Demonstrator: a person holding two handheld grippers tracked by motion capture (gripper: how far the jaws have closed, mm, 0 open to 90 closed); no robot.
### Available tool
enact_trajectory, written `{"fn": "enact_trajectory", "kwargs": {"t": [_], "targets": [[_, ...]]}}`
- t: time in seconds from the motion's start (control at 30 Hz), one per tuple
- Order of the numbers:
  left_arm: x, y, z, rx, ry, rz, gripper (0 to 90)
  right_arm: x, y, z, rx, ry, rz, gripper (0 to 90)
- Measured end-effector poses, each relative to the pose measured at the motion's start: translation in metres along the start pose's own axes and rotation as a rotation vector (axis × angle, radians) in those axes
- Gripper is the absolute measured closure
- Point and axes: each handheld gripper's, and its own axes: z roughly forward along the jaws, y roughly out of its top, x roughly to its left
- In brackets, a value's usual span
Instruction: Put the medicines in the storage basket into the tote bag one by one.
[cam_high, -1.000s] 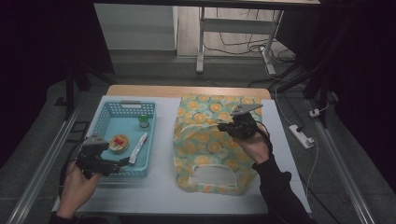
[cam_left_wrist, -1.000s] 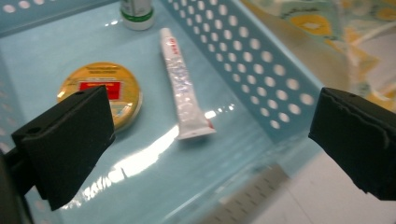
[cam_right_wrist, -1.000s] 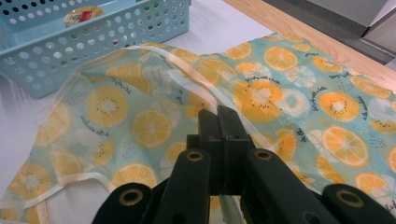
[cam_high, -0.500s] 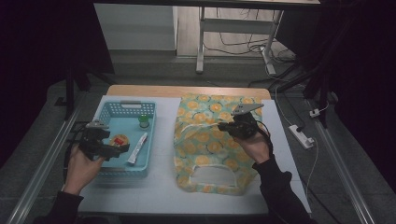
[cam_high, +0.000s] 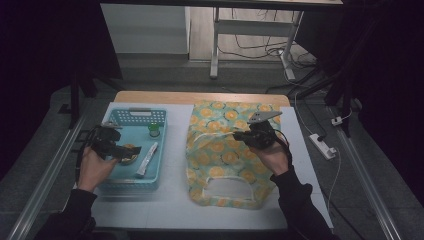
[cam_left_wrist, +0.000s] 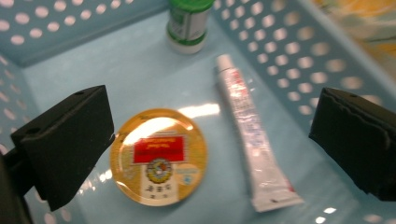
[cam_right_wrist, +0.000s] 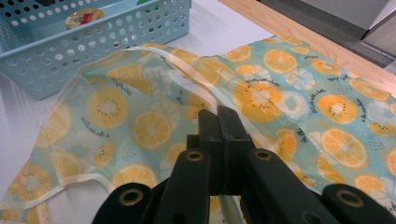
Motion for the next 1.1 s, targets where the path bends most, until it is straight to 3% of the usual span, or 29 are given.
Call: {"fn": "enact_trajectory", "kwargs": {"t": [0.13, 0.37, 0.73, 0.97, 1.03, 1.1], "targets": [[0.007, 0.0, 0.013, 0.038, 0.002, -0.035, 0.0, 0.0, 0.0, 0.0, 0.0, -0.001, -0.002, 90.0], [0.014, -0.001, 0.03, 0.14, 0.018, -0.061, 0.0, 0.001, 0.0, 0.001, 0.004, 0.004, -0.005, 90.0], [0.011, 0.001, 0.048, 0.29, 0.071, -0.044, 0.8, 0.003, 0.0, 0.003, 0.009, 0.008, -0.013, 90.0], [0.01, 0.0, 0.051, 0.337, 0.119, -0.038, 12.6, 0.004, 0.0, 0.003, 0.015, 0.009, -0.017, 90.0], [0.01, 0.0, 0.051, 0.343, 0.12, -0.041, 19.3, 0.004, 0.0, 0.004, 0.013, 0.009, -0.019, 90.0], [0.01, 0.0, 0.051, 0.343, 0.119, -0.049, 19.8, 0.003, 0.0, 0.003, 0.014, 0.009, -0.02, 90.0]]}}
